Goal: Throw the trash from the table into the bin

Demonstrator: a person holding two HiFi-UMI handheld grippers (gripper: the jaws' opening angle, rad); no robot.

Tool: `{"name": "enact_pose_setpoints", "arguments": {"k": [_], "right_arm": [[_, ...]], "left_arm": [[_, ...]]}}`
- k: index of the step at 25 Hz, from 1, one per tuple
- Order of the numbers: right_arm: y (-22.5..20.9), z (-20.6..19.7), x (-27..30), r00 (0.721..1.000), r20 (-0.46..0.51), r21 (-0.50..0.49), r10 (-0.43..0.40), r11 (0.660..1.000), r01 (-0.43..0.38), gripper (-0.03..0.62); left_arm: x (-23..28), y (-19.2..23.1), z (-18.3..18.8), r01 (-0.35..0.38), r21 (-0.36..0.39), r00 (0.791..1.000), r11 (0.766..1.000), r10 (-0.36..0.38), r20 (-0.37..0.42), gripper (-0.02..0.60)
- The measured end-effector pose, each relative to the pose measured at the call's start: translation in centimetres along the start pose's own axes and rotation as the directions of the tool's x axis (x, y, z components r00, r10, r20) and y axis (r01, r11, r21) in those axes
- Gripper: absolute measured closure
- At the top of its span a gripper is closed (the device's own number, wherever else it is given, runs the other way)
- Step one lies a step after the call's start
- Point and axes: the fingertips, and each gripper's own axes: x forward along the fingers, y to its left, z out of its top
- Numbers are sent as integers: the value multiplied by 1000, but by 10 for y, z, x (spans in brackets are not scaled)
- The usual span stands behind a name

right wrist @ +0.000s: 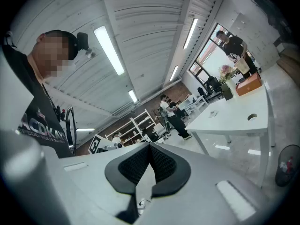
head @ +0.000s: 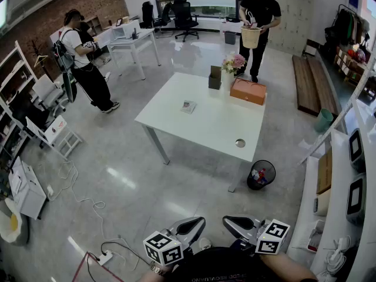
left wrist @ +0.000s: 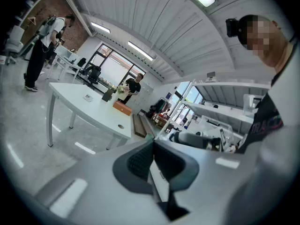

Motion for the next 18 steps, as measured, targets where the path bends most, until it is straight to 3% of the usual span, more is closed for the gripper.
{"name": "enact_pose_setpoints", "arguments": {"k": [9, 18], "right_arm": [[1, 4, -4, 1000, 6, -3, 1, 1000, -1, 595], [12, 11, -2, 998, 12, -46, 67, 997, -66, 594]], "left_arm": [[2, -5, 3, 2, 8, 1000, 1000, -2, 1, 575], [6, -4, 5, 11, 8, 1000, 1000, -11, -2, 575]]}}
